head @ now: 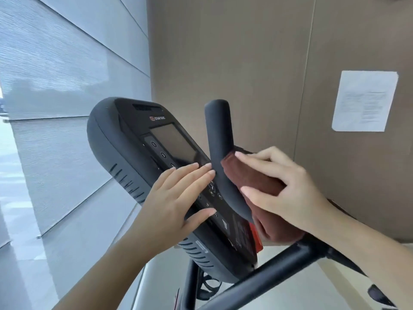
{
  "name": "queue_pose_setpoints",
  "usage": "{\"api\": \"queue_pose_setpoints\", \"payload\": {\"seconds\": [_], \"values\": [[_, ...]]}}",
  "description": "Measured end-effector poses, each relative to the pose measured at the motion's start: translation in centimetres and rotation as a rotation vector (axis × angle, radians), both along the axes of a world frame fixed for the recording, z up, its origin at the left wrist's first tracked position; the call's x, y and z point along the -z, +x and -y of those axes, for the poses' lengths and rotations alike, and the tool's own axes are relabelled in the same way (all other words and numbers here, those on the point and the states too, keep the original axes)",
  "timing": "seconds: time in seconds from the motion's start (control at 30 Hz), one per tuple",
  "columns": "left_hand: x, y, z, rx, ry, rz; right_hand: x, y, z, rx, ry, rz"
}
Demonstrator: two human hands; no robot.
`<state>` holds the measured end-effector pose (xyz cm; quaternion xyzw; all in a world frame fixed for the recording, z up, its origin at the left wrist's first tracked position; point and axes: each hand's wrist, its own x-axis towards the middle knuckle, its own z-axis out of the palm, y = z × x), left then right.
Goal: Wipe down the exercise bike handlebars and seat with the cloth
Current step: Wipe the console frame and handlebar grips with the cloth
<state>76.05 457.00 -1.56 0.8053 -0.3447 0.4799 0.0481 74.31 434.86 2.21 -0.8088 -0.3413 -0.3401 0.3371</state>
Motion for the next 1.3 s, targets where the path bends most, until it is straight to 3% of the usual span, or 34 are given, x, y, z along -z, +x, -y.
{"api": "queue_pose_setpoints", "payload": {"seconds": [0.1,0.27,0.37,0.47,0.67,0.9,1.07,1.23,1.3], "values": [[-0.3,0.5,-0.3,0.035,0.008,0.022,0.5,-1.6,0.2,0.094,-0.101,0.053],[0.2,1.9,-1.6,0.057,-0.047,0.008,-2.7,0.3,-3.2,0.174,0.266,0.205],[0.7,3.0,-2.2,0.053,-0.022,0.043,-3.9,2.0,-5.3,0.218,0.362,0.163],[1.2,4.1,-2.5,0.029,0.013,0.107,-1.8,1.2,-5.1,0.251,0.276,0.100],[2.2,5.8,-2.7,0.053,-0.001,0.276,1.9,-2.6,-2.5,0.412,-0.119,0.144],[1.8,6.2,-3.8,0.056,-0.028,0.358,-3.9,0.4,-7.0,0.388,0.268,0.331],[1.5,6.2,-4.0,0.024,-0.053,0.376,-2.4,0.5,-7.4,0.457,0.117,0.370],[1.4,6.0,-4.2,-0.015,-0.032,0.345,2.8,-2.8,-5.5,0.575,-0.287,0.386],[1.4,5.7,-4.3,-0.027,-0.008,0.324,2.8,-3.3,-5.1,0.559,-0.320,0.372]]}}
